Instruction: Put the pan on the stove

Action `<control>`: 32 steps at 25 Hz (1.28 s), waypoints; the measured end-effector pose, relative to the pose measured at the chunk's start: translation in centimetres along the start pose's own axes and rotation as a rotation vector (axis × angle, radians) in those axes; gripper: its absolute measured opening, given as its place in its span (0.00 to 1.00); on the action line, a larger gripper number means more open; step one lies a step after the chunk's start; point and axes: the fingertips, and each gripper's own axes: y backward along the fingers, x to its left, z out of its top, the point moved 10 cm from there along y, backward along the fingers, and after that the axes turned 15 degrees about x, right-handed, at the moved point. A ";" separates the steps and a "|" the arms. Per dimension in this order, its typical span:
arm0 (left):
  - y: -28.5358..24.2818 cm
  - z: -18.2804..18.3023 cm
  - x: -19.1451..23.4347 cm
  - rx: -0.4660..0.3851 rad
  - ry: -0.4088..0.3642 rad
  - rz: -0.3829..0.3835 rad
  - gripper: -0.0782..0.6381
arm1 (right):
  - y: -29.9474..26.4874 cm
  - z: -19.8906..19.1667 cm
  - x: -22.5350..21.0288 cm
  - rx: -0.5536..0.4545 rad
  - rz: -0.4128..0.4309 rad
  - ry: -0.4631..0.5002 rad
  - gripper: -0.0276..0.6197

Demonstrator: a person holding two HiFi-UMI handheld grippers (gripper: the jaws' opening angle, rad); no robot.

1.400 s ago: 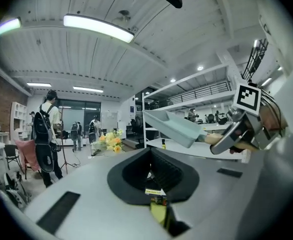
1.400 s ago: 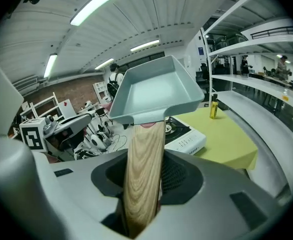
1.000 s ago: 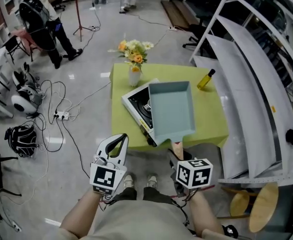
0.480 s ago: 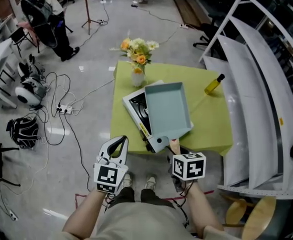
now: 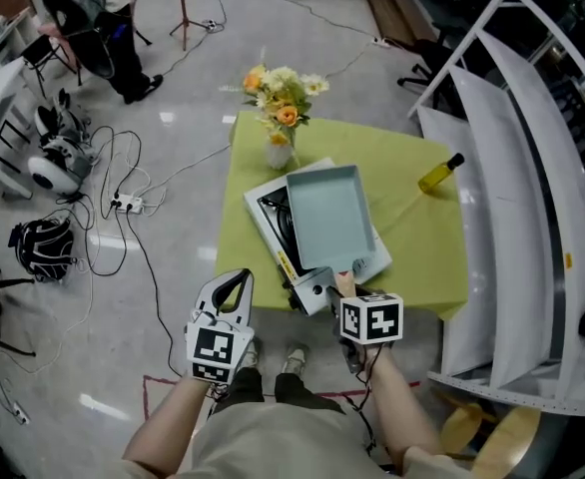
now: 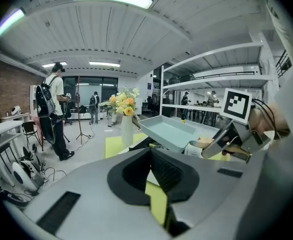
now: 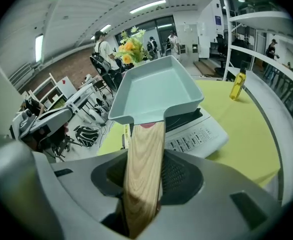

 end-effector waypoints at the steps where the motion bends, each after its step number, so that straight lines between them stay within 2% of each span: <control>1: -0.4 0.0 0.1 0.005 0.000 0.004 0.11 | -0.3 0.4 -0.2 0.008 0.003 0.003 0.26; 9: -2.4 0.3 0.5 0.028 0.026 0.010 0.11 | -2.8 2.1 -1.3 0.088 0.009 0.031 0.26; 17: -3.3 0.7 0.6 0.040 0.030 0.012 0.11 | -4.1 3.0 -1.9 0.121 0.087 0.014 0.27; 21: -3.3 1.0 0.7 0.038 0.033 0.011 0.11 | -4.1 3.6 -1.9 0.141 0.100 0.044 0.28; 25: -3.4 1.1 0.7 0.040 0.032 0.014 0.11 | -4.2 3.4 -2.1 0.130 0.124 0.049 0.29; 30: -3.3 1.1 0.8 0.047 0.032 0.014 0.11 | -4.2 3.3 -2.0 0.109 0.159 0.047 0.36; 32: -3.3 1.0 0.7 0.050 0.031 0.012 0.11 | -4.1 3.2 -2.1 0.100 0.162 0.033 0.31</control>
